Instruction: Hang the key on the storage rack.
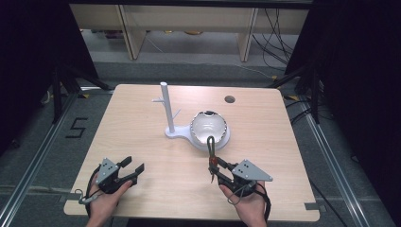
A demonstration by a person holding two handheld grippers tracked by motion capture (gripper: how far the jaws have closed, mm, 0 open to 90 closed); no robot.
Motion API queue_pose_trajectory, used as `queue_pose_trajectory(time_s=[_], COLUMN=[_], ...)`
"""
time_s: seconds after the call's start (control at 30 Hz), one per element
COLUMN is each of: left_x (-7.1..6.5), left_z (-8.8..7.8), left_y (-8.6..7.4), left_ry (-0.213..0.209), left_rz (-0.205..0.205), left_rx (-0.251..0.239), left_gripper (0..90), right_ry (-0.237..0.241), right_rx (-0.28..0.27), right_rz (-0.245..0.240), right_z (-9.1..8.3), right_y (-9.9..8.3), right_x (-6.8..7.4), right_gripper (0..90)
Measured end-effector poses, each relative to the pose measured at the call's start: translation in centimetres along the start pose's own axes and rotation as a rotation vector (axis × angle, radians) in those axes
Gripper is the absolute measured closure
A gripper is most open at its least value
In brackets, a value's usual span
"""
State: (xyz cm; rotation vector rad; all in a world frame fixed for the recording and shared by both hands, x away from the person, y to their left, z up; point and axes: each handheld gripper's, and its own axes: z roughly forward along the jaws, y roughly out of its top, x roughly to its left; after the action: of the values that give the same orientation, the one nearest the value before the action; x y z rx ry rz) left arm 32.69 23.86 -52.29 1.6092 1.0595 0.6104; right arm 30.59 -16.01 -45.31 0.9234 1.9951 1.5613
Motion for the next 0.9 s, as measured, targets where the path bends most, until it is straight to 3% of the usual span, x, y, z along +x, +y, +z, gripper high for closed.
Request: queue_pose_trajectory(time_s=[0.03, 0.07, 0.1, 0.27, 0.3, 0.37, 0.43, 0.53, 0.6, 0.7, 0.73, 0.77, 0.9], left_x=[0.0, 0.0, 0.0, 0.0, 0.0, 0.0, -0.1, -0.5, -0.6, -1.4, -1.8, -2.0, -3.6], left_z=[0.0, 0.0, 0.0, 0.0, 0.0, 0.1, 0.1, 0.0, -0.1, -0.1, -0.2, -0.1, 0.0], left_y=[0.0, 0.0, 0.0, 0.0, 0.0, 0.0, 0.1, 0.9, 1.2, 2.5, 2.9, 3.2, 5.0], left_ry=[0.001, 0.001, 0.000, -0.002, -0.002, -0.007, -0.012, -0.028, -0.034, -0.088, -0.104, -0.121, -0.207], left_rz=[0.000, 0.000, -0.001, 0.002, 0.000, 0.003, 0.003, -0.024, -0.027, -0.049, -0.057, -0.056, -0.056], left_rx=[0.001, 0.001, 0.000, 0.003, -0.001, -0.005, -0.008, -0.054, -0.057, -0.096, -0.105, -0.114, -0.113], left_gripper=[37.1, 37.1, 37.2, 37.7, 37.8, 37.9, 37.9, 37.5, 37.1, 36.6, 36.6, 37.0, 39.4], right_ry=[0.019, 0.012, 0.013, 0.019, 0.001, 0.011, 0.016, 0.015, 0.024, 0.026, 0.008, 0.023, 0.011], right_rx=[-0.003, -0.014, -0.011, -0.031, -0.034, -0.042, -0.046, -0.044, -0.047, -0.054, -0.039, -0.056, -0.061], right_rz=[0.013, -0.009, 0.015, -0.013, -0.029, -0.007, -0.016, 0.004, 0.011, -0.011, 0.015, -0.011, -0.019], right_z=[0.1, 0.2, 0.1, 0.3, 0.2, 0.2, 0.3, 0.2, 0.3, 0.4, 0.3, 0.5, 0.5], right_y=[0.2, 0.2, 0.3, 0.6, 0.7, 0.8, 0.9, 1.0, 1.0, 1.1, 1.1, 1.1, 1.2], right_x=[0.1, 0.0, 0.2, 0.2, 0.2, 0.4, 0.3, 0.5, 0.5, 0.5, 0.8, 0.6, 0.7], right_gripper=[68.4, 68.4, 68.4, 68.4, 68.4, 68.4, 68.4, 68.4, 68.4, 68.4, 68.4, 68.4, 68.4])
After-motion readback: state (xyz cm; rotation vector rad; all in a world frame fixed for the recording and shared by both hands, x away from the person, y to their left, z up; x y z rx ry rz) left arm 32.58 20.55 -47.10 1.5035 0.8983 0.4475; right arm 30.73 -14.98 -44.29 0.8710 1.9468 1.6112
